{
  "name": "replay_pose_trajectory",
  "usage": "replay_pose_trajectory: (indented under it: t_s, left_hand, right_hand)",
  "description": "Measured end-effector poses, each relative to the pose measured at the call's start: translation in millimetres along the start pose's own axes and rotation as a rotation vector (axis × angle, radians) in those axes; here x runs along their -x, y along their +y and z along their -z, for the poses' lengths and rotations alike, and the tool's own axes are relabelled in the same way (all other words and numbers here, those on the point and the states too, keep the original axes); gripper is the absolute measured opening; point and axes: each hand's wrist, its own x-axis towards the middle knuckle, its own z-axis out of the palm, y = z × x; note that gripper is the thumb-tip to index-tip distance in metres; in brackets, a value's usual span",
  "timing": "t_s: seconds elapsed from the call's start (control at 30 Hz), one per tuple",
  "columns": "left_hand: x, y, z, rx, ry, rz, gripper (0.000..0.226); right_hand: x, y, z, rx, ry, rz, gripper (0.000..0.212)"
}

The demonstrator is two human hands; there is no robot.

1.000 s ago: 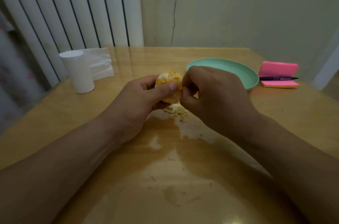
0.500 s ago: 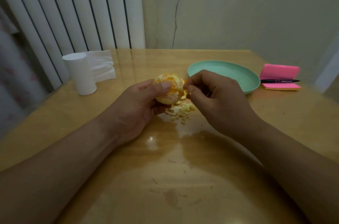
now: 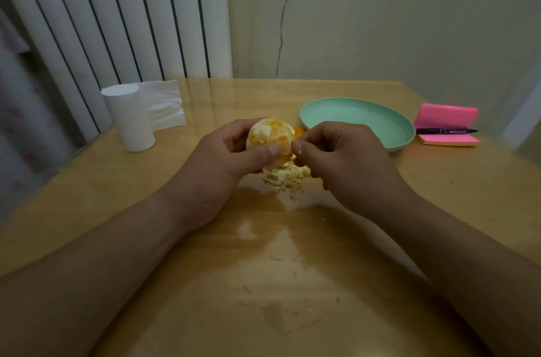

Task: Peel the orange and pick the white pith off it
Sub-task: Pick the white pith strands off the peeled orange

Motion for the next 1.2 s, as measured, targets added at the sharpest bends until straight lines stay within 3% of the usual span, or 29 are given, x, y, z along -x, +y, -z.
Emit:
replay_pose_trajectory:
  t_s: [0.1,0.27,0.43,0.53,0.7,0.9,1.2]
  left_hand:
    - [2,2,-3,-0.079,0.034,-0.066,0.058]
    - [4,2,-6,-0.076,0.037,-0.102,0.058]
    - [-4,-2,-3,0.220,-0.033,0.010,0.046]
    - [-7,-3,-1,0.275,-0.035,0.020,0.043]
    - [-6,-6,3,0.174,-0.049,-0.002,0.054]
    - [0,0,2,-0.049,-0.004,-0.050,0.048]
    - [1,4,-2,-0.067,-0.041,-0.053,0.046]
  right_hand:
    - [1,-1,0,-0.125,-0.022,-0.072,0.013]
    - [2,-1,-2,-0.116,0.043,-0.033,0.012]
    - [3,-1,0,-0.280,-0.001,-0.055,0.010]
    - [3,-1,-1,-0.309,-0.028,-0.053,0.007]
    - [3,-1,0,-0.219,-0.014,-0.025,0.008]
    - [4,-1,2,0.209,0.025,0.205,0.008]
    - [6,-7,2,0.252,0.102,0.293,0.006]
